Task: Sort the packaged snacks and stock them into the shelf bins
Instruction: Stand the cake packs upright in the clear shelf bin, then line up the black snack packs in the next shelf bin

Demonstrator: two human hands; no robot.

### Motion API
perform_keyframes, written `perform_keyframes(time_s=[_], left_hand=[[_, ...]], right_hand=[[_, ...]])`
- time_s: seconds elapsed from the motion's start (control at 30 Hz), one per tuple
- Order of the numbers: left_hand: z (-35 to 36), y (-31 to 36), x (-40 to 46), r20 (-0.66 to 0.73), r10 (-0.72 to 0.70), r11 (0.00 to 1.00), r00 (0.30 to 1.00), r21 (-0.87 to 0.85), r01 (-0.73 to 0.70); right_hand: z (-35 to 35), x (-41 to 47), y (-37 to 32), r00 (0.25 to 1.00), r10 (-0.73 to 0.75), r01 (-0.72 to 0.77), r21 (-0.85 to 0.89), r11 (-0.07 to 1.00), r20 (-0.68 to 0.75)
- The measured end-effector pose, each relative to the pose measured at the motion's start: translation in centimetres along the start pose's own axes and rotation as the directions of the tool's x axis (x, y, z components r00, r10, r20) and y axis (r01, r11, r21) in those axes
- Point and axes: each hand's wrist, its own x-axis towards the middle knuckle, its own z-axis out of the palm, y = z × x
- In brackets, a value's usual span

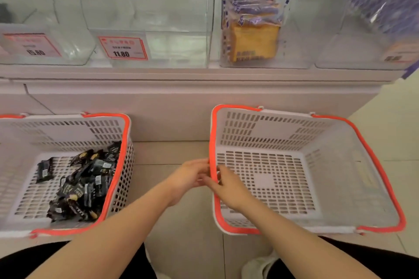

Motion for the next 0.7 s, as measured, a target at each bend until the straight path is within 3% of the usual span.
perform_keyframes(time_s=[0.1, 0.2, 0.4, 0.53, 0.63, 0.7], left_hand=[[2.8, 0.7, 0.9, 0.072, 0.007, 0.999, 0.997, 0.040, -0.010], [4.2, 1.2, 2.2, 0.038, 0.005, 0.986, 0.999, 0.168, -0.011], [5.3, 0.6, 4.2, 0.058, 0.025, 0.915, 0.998, 0.401, -0.046], [6.3, -0.9, 4.3, 0.081, 0.002, 0.842, 0.997, 0.538, -0.046], [5.8, -1.5, 4.3, 0.041, 0.032, 0.783, 0.999, 0.620, -0.051], [4.6, -1.6, 4.4, 0.002, 0.073, 0.718, 0.997, 0.694, -0.054]], right_hand=[[-1.4, -0.5, 1.6, 0.984, 0.077, -0.081, -0.021, 0.996, -0.162], [-2.8, -1.8, 4.7, 0.943, 0.204, -0.246, -0.136, 0.960, -0.264], [-7.4, -3.7, 10.4, 0.801, 0.428, -0.547, -0.223, 0.807, -0.419], [-10.1, -4.2, 12.6, 0.733, 0.497, -0.628, -0.180, 0.757, -0.464], [-10.6, -3.5, 11.5, 0.712, 0.455, -0.651, -0.258, 0.714, -0.535], [-10.1, -2.3, 9.0, 0.770, 0.302, -0.547, -0.338, 0.766, -0.562]])
